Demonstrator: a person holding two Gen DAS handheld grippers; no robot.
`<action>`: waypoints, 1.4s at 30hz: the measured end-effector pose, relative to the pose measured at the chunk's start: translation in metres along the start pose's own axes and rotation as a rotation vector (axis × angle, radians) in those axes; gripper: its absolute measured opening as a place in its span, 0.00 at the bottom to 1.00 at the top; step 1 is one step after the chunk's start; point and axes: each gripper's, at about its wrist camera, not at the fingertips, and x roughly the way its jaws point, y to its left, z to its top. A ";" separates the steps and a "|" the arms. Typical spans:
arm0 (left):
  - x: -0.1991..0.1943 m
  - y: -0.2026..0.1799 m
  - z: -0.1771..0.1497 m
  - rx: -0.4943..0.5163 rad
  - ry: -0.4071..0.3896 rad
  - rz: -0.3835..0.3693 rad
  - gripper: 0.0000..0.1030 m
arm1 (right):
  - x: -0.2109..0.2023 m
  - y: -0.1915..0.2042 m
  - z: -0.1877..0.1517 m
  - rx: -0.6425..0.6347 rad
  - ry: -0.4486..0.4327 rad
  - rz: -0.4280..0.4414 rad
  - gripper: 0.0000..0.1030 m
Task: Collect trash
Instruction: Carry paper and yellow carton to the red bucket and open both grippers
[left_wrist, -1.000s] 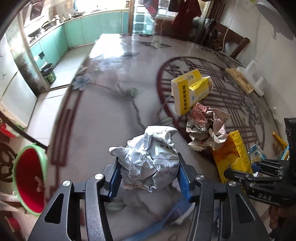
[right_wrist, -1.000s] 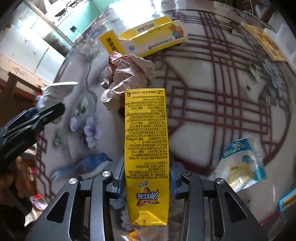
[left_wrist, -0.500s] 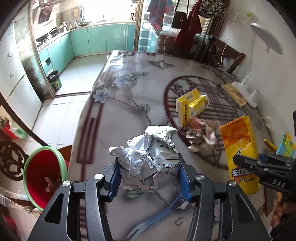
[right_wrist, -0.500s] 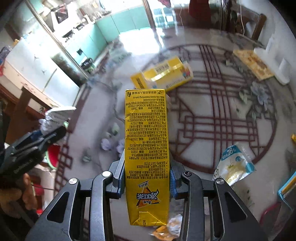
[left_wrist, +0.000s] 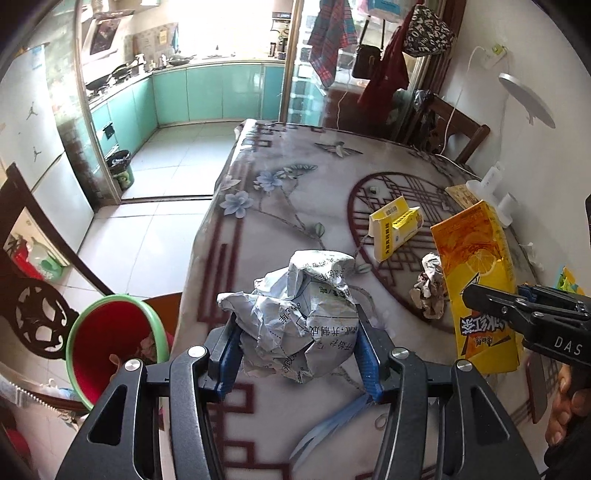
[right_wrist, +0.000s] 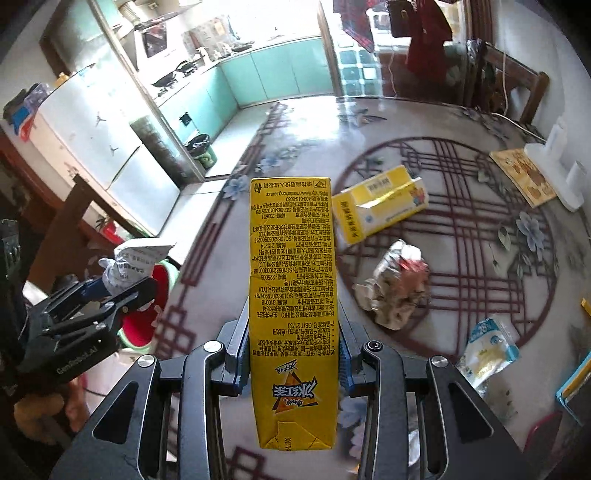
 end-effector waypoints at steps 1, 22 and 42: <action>-0.001 0.002 -0.001 -0.004 -0.001 0.003 0.50 | 0.000 0.004 0.000 -0.006 -0.001 0.002 0.34; -0.010 0.066 -0.016 -0.098 0.008 0.052 0.50 | 0.020 0.077 0.007 -0.120 0.011 0.071 0.34; -0.001 0.149 -0.019 -0.184 0.028 0.097 0.51 | 0.057 0.138 0.018 -0.168 0.055 0.100 0.34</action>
